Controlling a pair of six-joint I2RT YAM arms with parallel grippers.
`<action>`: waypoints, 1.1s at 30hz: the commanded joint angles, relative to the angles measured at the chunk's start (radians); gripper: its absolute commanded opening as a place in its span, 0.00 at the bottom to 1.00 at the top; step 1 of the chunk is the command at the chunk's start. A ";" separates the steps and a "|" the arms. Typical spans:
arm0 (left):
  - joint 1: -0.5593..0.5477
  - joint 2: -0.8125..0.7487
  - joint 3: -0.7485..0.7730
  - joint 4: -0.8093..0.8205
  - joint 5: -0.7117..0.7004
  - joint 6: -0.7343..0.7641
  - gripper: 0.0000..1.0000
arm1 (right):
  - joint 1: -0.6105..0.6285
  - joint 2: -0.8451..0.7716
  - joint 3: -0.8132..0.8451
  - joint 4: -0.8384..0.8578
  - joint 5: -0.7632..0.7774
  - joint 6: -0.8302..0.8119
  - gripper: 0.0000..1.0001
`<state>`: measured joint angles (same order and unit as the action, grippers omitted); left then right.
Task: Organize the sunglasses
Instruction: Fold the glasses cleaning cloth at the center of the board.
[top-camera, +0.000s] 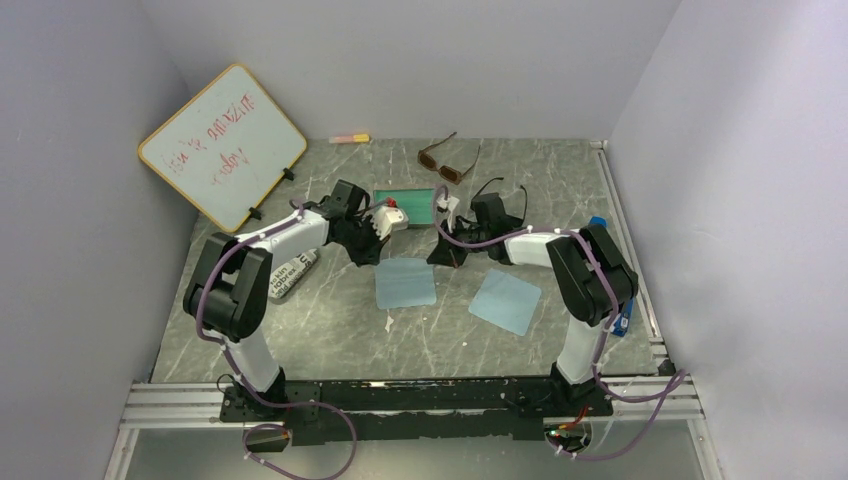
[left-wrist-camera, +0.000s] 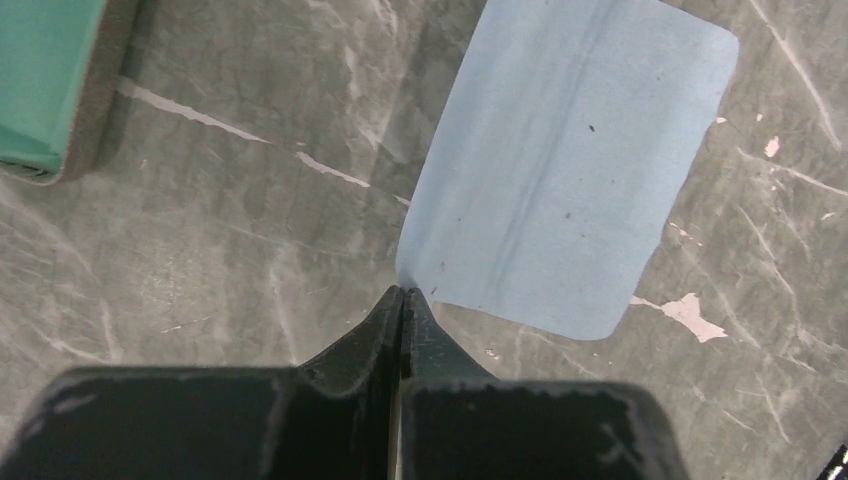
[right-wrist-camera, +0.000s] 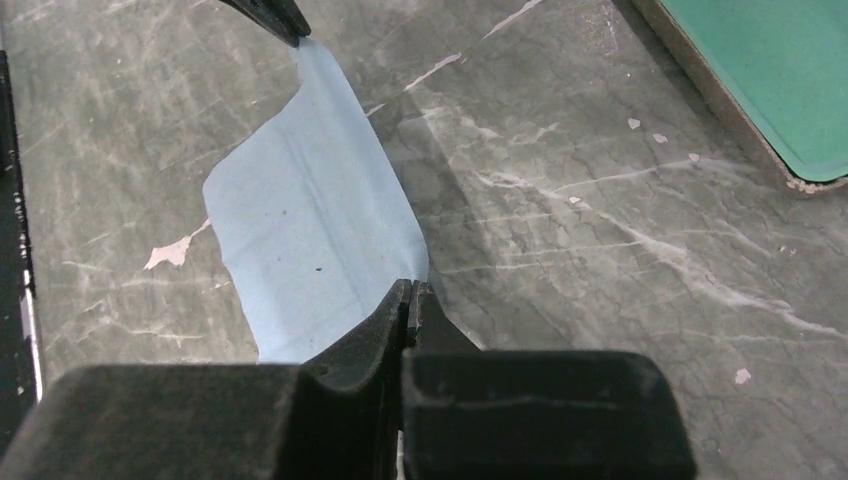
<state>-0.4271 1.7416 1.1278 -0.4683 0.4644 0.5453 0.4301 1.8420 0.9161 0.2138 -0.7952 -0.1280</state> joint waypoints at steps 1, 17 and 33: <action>-0.005 -0.038 -0.007 -0.032 0.059 0.037 0.05 | -0.033 -0.056 0.028 -0.029 -0.095 -0.043 0.00; -0.018 -0.066 -0.028 -0.040 0.074 0.044 0.05 | -0.045 -0.044 0.054 -0.146 -0.241 -0.136 0.00; -0.019 -0.078 -0.033 -0.069 0.108 0.071 0.05 | -0.044 -0.040 0.073 -0.250 -0.285 -0.232 0.00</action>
<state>-0.4404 1.7164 1.1004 -0.5220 0.5339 0.5915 0.3870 1.8244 0.9546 -0.0185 -1.0321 -0.3168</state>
